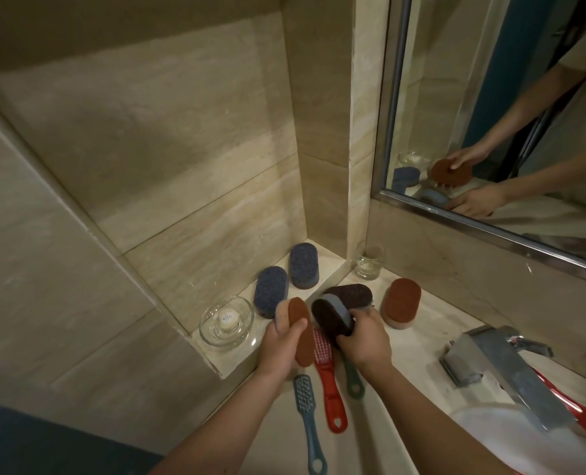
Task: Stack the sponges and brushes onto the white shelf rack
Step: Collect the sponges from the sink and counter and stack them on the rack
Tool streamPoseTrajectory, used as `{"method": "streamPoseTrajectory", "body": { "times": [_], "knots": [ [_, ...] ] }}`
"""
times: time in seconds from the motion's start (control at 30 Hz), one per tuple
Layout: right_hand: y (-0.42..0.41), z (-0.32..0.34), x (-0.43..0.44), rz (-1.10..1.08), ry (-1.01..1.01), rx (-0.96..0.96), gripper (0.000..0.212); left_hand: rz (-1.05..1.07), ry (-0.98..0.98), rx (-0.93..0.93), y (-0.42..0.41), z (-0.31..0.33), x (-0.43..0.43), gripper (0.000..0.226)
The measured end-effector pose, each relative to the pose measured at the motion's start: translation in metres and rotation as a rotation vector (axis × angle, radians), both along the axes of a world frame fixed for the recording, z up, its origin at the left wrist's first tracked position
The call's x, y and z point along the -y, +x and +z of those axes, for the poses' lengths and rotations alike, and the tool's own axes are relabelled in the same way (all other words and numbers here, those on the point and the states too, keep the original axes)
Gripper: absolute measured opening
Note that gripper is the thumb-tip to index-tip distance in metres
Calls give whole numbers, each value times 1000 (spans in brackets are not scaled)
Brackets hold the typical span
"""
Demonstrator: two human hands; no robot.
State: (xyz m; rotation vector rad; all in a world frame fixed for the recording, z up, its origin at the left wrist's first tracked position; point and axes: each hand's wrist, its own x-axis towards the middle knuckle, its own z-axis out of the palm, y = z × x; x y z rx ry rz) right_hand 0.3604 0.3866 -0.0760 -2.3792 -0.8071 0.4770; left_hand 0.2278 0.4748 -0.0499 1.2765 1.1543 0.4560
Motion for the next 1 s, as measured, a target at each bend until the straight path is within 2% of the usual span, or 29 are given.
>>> {"method": "streamPoseTrajectory", "body": {
  "times": [0.07,0.2,0.37,0.47,0.63,0.73,0.87,1.0],
  "knots": [
    [-4,1,5,12,68,-36,26,18,21,-3,-3,1,2,26],
    [-12,9,16,-65,189,-103,32,44,69,19,-7,7,9,28],
    [-18,32,44,-213,399,-237,29,79,22,88,-3,26,29,37],
    [-18,48,67,-304,489,-348,31,52,-25,145,3,39,47,31],
    [-17,79,113,-413,693,-568,22,-26,-63,228,21,64,86,22],
    [-18,96,145,-432,764,-535,11,-117,-51,240,34,76,111,25],
    [-17,123,195,-473,843,-479,12,-207,-89,276,50,92,152,30],
    [-15,146,255,-509,917,-487,11,-325,-116,309,69,107,203,47]
  ]
}}
